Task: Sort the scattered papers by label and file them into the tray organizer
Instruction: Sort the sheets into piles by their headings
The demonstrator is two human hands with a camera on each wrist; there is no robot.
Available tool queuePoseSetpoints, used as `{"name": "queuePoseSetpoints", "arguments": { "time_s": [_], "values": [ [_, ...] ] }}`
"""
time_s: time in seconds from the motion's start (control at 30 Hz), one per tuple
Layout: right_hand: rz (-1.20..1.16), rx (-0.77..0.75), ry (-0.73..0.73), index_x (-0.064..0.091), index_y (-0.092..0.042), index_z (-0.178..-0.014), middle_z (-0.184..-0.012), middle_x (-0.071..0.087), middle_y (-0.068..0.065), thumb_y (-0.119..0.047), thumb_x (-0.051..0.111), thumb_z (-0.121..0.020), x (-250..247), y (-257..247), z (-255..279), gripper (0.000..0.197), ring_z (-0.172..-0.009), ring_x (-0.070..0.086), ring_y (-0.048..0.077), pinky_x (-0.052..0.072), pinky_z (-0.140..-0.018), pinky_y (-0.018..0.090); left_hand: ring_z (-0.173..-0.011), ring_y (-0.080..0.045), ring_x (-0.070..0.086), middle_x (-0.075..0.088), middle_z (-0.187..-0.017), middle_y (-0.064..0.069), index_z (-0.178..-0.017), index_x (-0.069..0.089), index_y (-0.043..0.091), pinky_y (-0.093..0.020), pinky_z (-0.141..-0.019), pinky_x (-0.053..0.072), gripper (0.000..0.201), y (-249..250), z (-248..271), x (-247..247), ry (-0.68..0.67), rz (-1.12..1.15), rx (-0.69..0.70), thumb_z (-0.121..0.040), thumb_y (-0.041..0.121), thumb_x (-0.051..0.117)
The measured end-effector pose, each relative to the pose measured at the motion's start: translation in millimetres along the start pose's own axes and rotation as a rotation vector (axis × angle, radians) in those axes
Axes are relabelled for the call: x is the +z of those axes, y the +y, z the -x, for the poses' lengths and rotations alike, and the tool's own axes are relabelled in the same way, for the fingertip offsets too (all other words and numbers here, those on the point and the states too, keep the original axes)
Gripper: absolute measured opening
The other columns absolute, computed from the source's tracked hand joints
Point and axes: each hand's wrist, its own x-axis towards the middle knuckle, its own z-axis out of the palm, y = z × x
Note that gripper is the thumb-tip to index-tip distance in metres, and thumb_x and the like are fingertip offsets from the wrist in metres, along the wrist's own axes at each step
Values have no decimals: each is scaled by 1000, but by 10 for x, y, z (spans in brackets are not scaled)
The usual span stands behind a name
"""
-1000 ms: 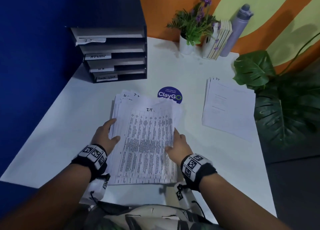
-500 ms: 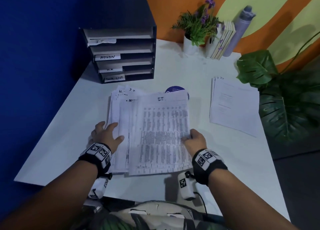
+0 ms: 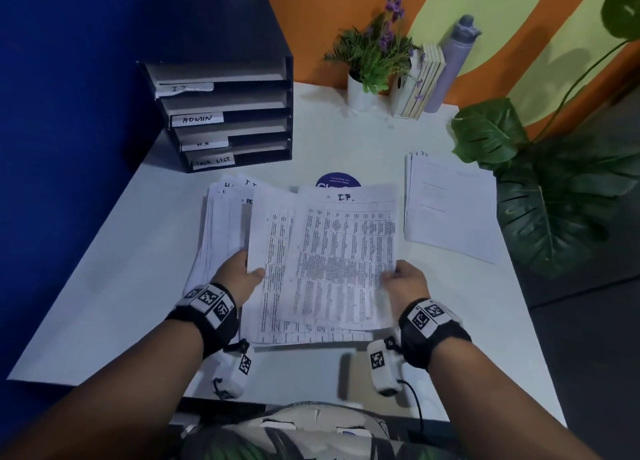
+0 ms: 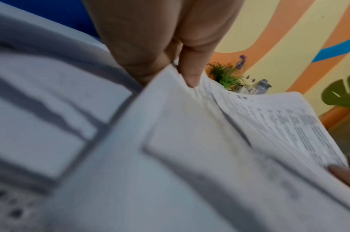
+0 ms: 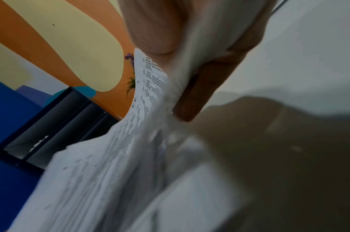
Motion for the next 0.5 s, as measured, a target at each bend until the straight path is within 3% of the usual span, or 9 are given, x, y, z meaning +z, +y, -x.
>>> {"name": "queuePoseSetpoints", "arguments": {
  "time_s": [0.17, 0.23, 0.3, 0.43, 0.5],
  "values": [
    [46, 6, 6, 64, -9, -97, -91, 70, 9, -3, 52, -93, -179, 2, -60, 14, -79, 66, 25, 54, -77, 33, -98, -20, 61, 64, -110, 1, -123, 56, 17, -34, -92, 48, 34, -13, -14, -41, 67, 15, -44, -90, 23, 64],
    [26, 0, 5, 58, -18, -93, -92, 65, 3, -5, 53, -94, -181, 1, -75, 14, -71, 60, 15, 52, -70, 29, -99, -20, 62, 65, -109, 3, -121, 57, 19, -37, -94, 49, 34, -9, -9, -28, 96, 57, -38, -88, 23, 66],
    [21, -11, 11, 52, -20, -99, -93, 58, 2, -7, 53, -94, -167, 12, -104, 13, -63, 48, 4, 40, -59, 14, -102, -22, 62, 66, -111, 3, -120, 58, 20, -41, -97, 49, 34, 10, -3, -5, 121, 98, -23, -87, 23, 67],
    [-29, -14, -57, 52, -11, -97, -96, 60, 8, -1, 49, -93, -114, -36, -67, 12, -79, 52, 15, 41, -64, 13, -104, -24, 60, 63, -111, 3, -125, 55, 20, -43, -100, 47, 35, 129, 22, 38, 132, 108, -11, -91, 17, 61],
    [-25, -77, -118, 59, -8, -102, -96, 65, 11, 9, 41, -90, -71, -142, 17, 27, -78, 56, 19, 45, -67, 15, -106, -23, 58, 60, -113, 3, -130, 52, 21, -39, -101, 45, 37, 201, 27, 82, 90, 107, 8, -94, 15, 55]
  ]
}}
